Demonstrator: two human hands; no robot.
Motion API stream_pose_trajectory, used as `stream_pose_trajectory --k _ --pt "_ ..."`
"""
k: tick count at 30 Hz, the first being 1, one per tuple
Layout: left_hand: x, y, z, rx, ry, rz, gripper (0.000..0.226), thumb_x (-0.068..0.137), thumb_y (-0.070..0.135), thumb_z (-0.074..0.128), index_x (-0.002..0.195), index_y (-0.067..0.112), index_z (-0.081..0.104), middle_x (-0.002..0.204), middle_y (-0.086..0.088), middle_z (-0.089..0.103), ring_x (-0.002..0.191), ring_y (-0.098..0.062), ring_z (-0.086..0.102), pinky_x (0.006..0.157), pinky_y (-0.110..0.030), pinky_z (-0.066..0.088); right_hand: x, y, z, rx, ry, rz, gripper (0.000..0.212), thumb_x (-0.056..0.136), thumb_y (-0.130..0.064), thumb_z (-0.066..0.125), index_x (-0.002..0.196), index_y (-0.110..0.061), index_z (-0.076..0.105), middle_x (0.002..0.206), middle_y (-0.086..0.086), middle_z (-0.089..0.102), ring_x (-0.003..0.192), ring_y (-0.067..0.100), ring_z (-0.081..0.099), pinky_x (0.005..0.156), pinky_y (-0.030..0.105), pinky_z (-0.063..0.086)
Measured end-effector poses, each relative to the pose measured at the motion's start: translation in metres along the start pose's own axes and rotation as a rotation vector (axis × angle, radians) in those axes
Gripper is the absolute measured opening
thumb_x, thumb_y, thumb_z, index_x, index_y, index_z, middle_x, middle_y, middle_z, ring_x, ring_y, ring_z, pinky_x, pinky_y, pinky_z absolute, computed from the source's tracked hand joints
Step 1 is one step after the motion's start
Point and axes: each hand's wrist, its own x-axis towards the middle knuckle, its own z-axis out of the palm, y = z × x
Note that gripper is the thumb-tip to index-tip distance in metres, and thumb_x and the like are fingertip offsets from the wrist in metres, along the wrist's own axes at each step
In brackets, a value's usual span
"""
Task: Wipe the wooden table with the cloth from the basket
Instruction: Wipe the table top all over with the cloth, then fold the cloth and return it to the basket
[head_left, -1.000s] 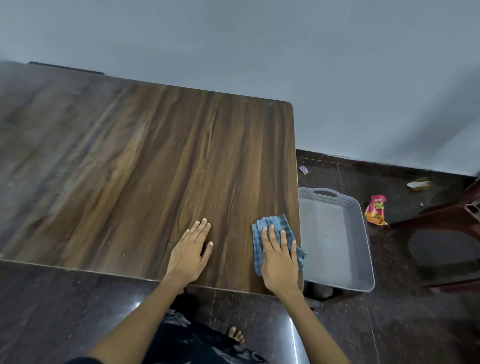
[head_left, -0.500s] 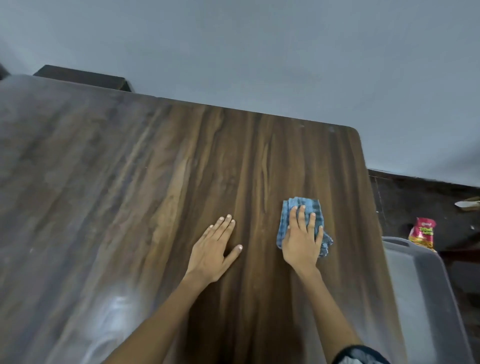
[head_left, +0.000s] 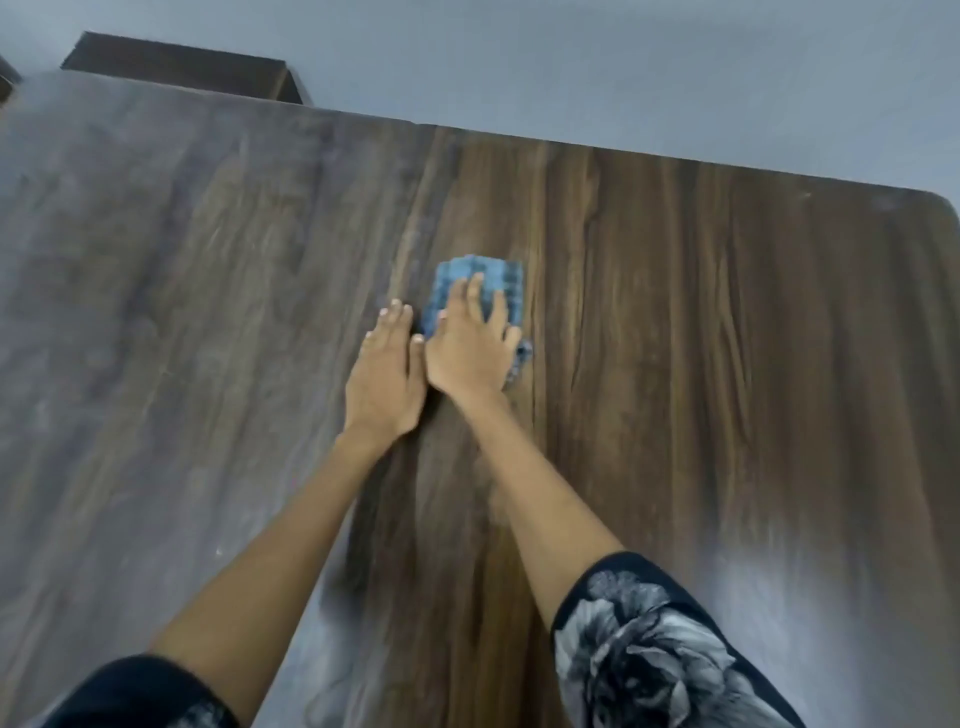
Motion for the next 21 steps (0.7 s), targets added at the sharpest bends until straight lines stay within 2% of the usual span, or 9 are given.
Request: stream_pose_trajectory --k 2,4,6,8,11,13,15,18,21 --pt "-0.001 -0.014 -0.018 -0.106 -0.015 -0.032 0.045 0.099 0.020 0.031 0.139 -0.001 0.033 0.148 -0.016 0.030 0.140 -0.024 0.023 0.112 -0.027 0.013 -0.013 -0.025 0.008 0.136 -0.075 -0.051 0.056 0.097 -0.036 0.033 0.148 -0.018 0.018 0.157 -0.003 0.013 0.143 0.023 0.005 0.110 0.043 0.013" --pt "-0.008 -0.021 -0.030 -0.145 -0.023 -0.024 0.044 0.099 0.016 0.038 0.139 0.001 0.034 0.147 -0.015 0.032 0.139 -0.023 0.026 0.113 -0.030 0.017 -0.028 -0.034 0.013 0.263 -0.136 -0.048 0.052 0.099 -0.035 0.028 0.148 -0.021 0.017 0.155 -0.001 0.023 0.143 0.019 0.005 0.111 0.044 0.014" --pt "-0.015 -0.025 -0.032 -0.126 -0.035 -0.016 0.046 0.096 0.017 0.045 0.138 -0.001 0.037 0.145 -0.017 0.037 0.137 -0.026 0.030 0.113 -0.034 0.022 -0.041 -0.030 0.014 0.297 -0.175 -0.041 0.050 0.100 -0.030 0.027 0.148 -0.023 0.017 0.150 0.003 0.032 0.144 0.017 0.006 0.111 0.043 0.016" --pt "-0.023 -0.022 -0.033 -0.106 -0.029 -0.053 0.044 0.093 0.019 0.051 0.132 -0.001 0.045 0.137 -0.018 0.047 0.129 -0.030 0.040 0.108 -0.038 0.031 -0.057 -0.019 0.014 0.308 -0.191 -0.076 0.048 0.100 -0.021 0.031 0.147 -0.021 0.024 0.148 0.005 0.036 0.143 0.018 0.013 0.110 0.040 0.021" --pt "-0.034 -0.008 -0.032 -0.093 0.003 -0.056 0.031 0.084 0.013 0.060 0.112 0.001 0.058 0.108 -0.018 0.060 0.103 -0.036 0.054 0.087 -0.040 0.041 -0.077 0.001 0.010 0.416 -0.035 -0.072 0.045 0.093 -0.008 0.044 0.137 -0.016 0.042 0.136 0.006 0.047 0.129 0.021 0.040 0.102 0.031 0.034" --pt "-0.044 0.005 -0.030 -0.096 -0.016 -0.125 0.036 0.082 0.014 0.063 0.116 0.003 0.057 0.108 -0.017 0.059 0.103 -0.033 0.054 0.087 -0.040 0.041 -0.088 0.015 0.008 0.390 0.118 0.029 0.046 0.090 -0.012 0.054 0.134 -0.015 0.043 0.126 0.003 0.047 0.115 0.018 0.047 0.093 0.029 0.041" --pt "-0.052 0.017 -0.027 -0.133 -0.051 -0.252 0.039 0.082 0.017 0.065 0.117 0.004 0.054 0.110 -0.014 0.059 0.103 -0.031 0.055 0.086 -0.039 0.043 -0.095 0.027 0.009 0.379 0.156 0.171 0.050 0.086 -0.023 0.063 0.131 -0.011 0.043 0.119 0.005 0.047 0.106 0.019 0.051 0.087 0.031 0.046" --pt "-0.057 0.029 -0.026 -0.284 -0.161 -0.443 0.032 0.081 0.016 0.066 0.106 0.000 0.057 0.102 -0.014 0.064 0.096 -0.031 0.061 0.075 -0.037 0.048 -0.094 0.037 0.006 0.536 0.006 0.294 0.042 0.083 -0.029 0.067 0.115 -0.006 0.053 0.103 0.007 0.065 0.095 0.023 0.063 0.081 0.036 0.052" --pt "-0.049 0.040 -0.039 -0.569 -0.294 -0.560 0.020 0.083 0.010 0.065 0.097 -0.004 0.063 0.100 -0.020 0.067 0.094 -0.033 0.064 0.084 -0.045 0.052 -0.091 0.038 -0.016 0.739 -0.189 0.321 0.026 0.087 -0.020 0.064 0.106 -0.002 0.063 0.106 0.012 0.068 0.095 0.024 0.065 0.086 0.038 0.053"
